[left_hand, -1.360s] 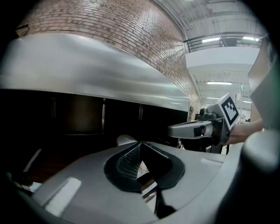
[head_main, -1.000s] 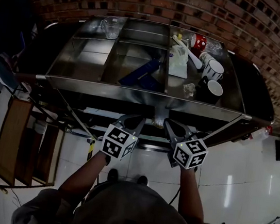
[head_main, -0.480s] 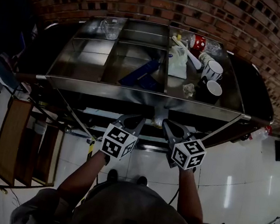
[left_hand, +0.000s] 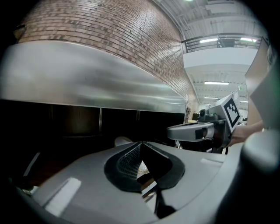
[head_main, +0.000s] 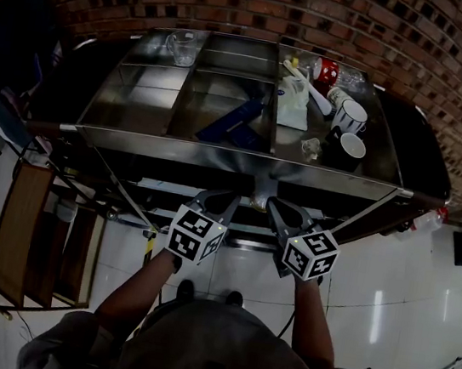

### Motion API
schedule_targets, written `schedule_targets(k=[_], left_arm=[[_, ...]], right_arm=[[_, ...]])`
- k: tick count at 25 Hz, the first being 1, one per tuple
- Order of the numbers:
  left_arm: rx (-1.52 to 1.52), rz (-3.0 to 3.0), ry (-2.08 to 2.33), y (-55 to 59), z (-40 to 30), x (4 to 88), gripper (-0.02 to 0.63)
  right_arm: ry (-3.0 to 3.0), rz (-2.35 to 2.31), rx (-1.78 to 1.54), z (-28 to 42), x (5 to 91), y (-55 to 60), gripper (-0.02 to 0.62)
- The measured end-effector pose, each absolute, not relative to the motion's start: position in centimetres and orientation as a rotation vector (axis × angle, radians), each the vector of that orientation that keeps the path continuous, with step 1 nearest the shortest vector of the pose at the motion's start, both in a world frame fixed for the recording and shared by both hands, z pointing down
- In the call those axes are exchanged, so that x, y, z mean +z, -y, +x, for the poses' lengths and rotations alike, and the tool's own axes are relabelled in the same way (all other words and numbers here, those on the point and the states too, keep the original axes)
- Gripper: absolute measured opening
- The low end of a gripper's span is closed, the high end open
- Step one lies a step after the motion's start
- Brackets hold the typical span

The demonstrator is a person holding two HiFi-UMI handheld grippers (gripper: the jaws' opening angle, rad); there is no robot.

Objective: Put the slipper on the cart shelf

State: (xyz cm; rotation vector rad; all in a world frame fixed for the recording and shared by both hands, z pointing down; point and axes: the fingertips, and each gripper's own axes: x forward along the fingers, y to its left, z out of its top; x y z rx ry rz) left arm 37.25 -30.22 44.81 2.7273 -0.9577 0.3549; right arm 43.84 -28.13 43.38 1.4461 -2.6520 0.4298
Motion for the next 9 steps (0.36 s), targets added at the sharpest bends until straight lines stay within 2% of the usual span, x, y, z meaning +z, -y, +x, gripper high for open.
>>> schedule_targets(k=[9], left_arm=[[0.344,2.721,0.953,30.01,37.20,44.82,0.008]], right_arm=[[2.652,1.467,0.426,43.77,43.34,27.96,0.000]])
